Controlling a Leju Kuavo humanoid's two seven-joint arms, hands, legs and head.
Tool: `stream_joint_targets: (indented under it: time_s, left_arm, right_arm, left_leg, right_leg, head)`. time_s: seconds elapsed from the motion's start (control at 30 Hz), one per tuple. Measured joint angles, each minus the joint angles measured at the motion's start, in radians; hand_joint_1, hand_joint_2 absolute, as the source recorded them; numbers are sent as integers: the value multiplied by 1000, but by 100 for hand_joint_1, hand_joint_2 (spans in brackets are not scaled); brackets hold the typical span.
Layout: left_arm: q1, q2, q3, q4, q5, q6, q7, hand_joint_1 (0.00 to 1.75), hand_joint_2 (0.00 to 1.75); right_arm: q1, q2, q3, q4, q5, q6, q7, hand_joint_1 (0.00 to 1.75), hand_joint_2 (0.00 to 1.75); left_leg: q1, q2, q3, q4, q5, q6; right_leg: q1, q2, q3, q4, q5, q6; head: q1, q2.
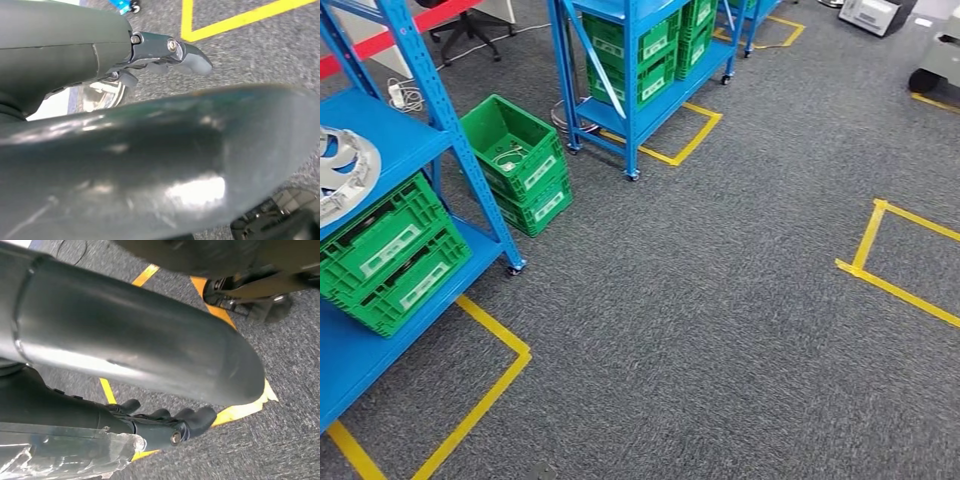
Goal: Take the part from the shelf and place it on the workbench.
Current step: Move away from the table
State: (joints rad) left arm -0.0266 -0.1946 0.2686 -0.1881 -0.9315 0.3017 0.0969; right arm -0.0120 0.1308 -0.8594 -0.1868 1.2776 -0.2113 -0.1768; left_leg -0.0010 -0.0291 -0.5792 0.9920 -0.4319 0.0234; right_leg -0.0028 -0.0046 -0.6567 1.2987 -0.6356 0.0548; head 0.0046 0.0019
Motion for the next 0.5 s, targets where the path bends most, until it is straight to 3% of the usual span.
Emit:
stream_joint_targets:
  time_s: [0.03,0.07,0.1,0.17,0.23,0.3,0.37,0.43,0.5]
  left_arm:
    - [1,0,0,0,0,0,0,0,0]
    - [2,1,0,0,0,0,0,0,0]
    - [3,0,0,0,0,-1,0,0,0]
    - [2,0,0,0,0,-1,0,0,0]
    - [2,1,0,0,0,-1,0,0,0]
    - [5,1,0,0,0,-1,0,0,0]
    - [8,1,0,0,0,-1,0,0,0]
    - [5,1,0,0,0,-2,0,0,0]
    - [2,1,0,0,0,-2,0,0,0]
  right_arm:
    - [1,0,0,0,0,0,0,0,0]
    - [1,0,0,0,0,0,0,0,0]
    - [0,0,0,0,0,0,0,0,0]
    - [-2,0,0,0,0,0,0,0,0]
    - [-3,0,0,0,0,0,0,0,0]
    - [-4,0,0,0,0,0,0,0,0]
    - [-4,0,0,0,1,0,0,0,0]
    - [-3,0,0,0,1,0,-1,0,0]
    - [1,0,0,0,1,0,-1,0,0]
  left_leg:
    - [0,-14,1,0,0,0]
    - [0,-29,2,1,1,-1]
    - [1,-44,3,1,1,-2]
    - [0,-70,2,4,2,-10]
    - [0,-89,-4,3,6,-22]
    - [3,-101,-11,1,11,-34]
    - [2,-66,-30,36,-14,-44]
    - [-1,-9,-84,148,-78,-51]
    - [1,12,-142,267,-124,-56]
  right_leg:
    - [0,2,-7,1,15,-1]
    - [-1,5,5,-39,49,-2]
    - [-3,16,32,-105,90,-4]
    - [-11,65,85,-233,143,-7]
    - [-14,91,106,-275,150,-12]
    - [-13,68,109,-277,156,-24]
    - [-14,44,109,-282,162,-37]
    - [-13,16,109,-284,163,-45]
    - [-10,-17,108,-284,162,-48]
  head:
    - [0,0]
    - [0,0]
    - [0,0]
    - [0,0]
    - [-1,0]
    - [-1,0]
    - [-6,0]
    - [-12,0]
    - [-13,0]
